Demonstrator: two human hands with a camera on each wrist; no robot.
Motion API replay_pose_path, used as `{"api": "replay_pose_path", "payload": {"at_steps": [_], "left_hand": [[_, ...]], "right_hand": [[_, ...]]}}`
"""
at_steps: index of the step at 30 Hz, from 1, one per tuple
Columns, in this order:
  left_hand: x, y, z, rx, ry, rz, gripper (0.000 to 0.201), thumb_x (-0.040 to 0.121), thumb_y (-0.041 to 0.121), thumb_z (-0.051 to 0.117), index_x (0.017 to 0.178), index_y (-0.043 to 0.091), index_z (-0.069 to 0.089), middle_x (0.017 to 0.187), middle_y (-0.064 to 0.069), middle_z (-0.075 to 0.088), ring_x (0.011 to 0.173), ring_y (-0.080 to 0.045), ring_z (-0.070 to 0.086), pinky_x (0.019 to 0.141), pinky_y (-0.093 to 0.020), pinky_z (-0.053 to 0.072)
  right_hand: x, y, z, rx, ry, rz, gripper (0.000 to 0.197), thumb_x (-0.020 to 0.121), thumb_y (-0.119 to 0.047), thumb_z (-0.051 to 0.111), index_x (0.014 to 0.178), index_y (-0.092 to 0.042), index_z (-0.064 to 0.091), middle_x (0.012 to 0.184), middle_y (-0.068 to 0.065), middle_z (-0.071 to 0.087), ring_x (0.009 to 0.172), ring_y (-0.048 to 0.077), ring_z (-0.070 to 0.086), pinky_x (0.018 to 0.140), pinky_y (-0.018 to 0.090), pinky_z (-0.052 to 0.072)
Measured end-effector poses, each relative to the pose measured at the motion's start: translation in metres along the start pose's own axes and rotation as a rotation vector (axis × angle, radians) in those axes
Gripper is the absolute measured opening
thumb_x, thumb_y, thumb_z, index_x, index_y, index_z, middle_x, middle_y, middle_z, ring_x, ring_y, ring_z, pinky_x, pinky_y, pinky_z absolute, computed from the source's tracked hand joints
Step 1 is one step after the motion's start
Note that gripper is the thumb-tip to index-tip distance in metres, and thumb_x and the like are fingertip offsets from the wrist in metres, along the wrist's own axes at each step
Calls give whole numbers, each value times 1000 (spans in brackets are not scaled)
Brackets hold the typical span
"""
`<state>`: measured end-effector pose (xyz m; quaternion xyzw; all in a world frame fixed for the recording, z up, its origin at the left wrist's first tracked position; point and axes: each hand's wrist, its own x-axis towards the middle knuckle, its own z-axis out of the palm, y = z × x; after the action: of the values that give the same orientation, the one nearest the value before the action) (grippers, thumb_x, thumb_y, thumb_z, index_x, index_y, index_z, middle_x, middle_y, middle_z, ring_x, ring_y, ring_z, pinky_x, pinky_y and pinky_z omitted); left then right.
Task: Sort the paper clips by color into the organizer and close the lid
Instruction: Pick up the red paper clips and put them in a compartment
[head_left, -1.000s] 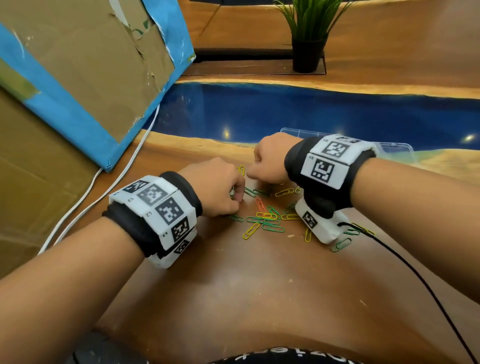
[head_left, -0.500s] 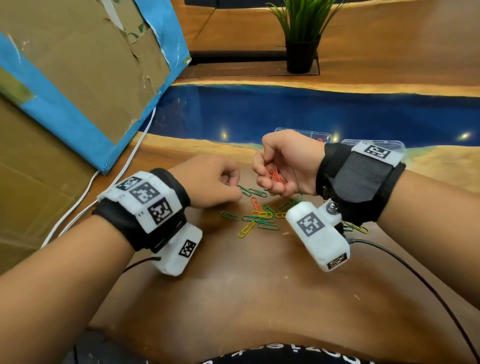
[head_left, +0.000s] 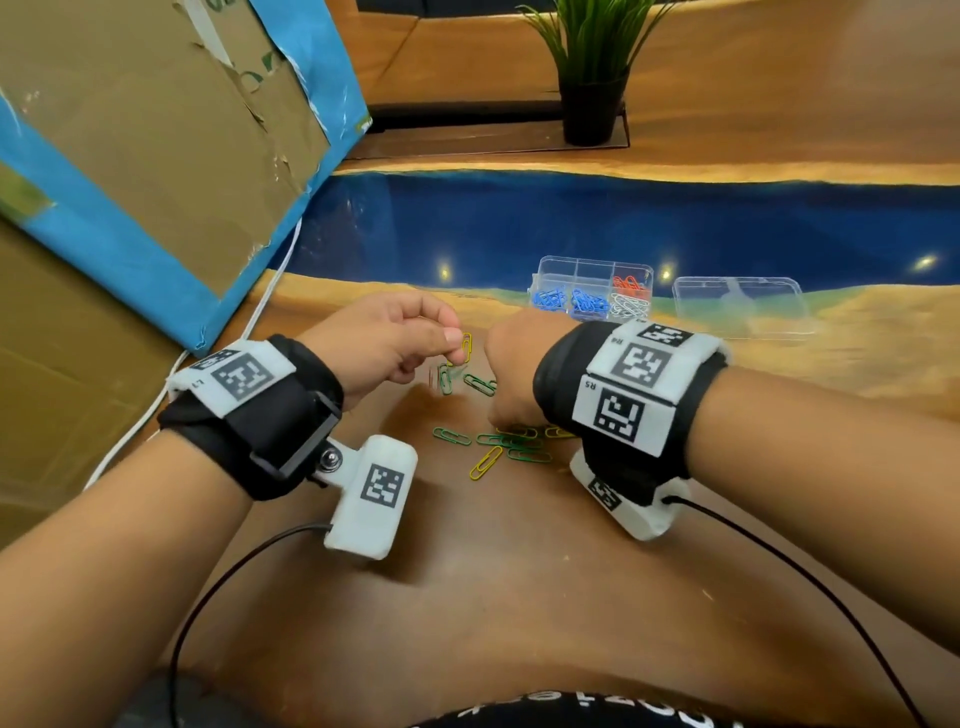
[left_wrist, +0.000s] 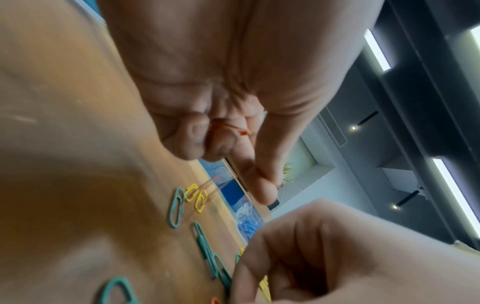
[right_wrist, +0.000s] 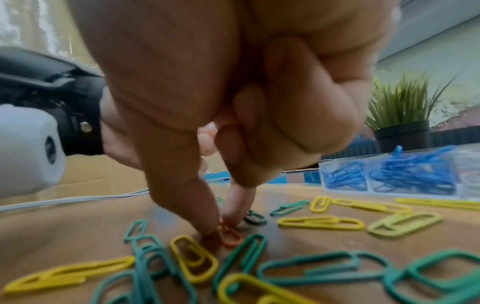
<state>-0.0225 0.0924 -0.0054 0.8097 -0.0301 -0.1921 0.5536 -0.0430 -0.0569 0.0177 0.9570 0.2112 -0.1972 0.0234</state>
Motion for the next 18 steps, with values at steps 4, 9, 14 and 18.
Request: {"api": "replay_pose_path", "payload": {"at_steps": [4,9,14,18], "left_hand": [[0,-5,-2,39,53,-18,9,88,8,58,86,17,61,62,5,70,45,-2,42,45,-16,29],[-1,-2,-6,340,127,4,3,83,16,69,84,17,66,61,4,58,51,0,52,50,-7,41],[-8,1,-11,890,-51,21,15,78,21,74,87,32,69,58,7,45,58,-9,45,58,-19,35],[-6,0,-7,1084,-131,58,15,79,25,72,89,36,68,68,11,45,69,-9,47,67,-24,36]], "right_hand": [[5,7,5,85,-21,-17,21,94,-26,52,76,-15,49,62,-3,30,68,20,41,37,12,37],[5,12,8,116,-15,6,34,87,-38,58,66,-21,39,62,-7,37,56,10,40,44,15,31],[7,21,2,577,-101,141,22,86,-31,46,74,-14,51,64,3,49,55,20,45,52,21,39],[6,41,-4,1237,-172,170,15,77,-6,29,66,-15,31,49,3,37,37,12,24,35,9,21]]}}
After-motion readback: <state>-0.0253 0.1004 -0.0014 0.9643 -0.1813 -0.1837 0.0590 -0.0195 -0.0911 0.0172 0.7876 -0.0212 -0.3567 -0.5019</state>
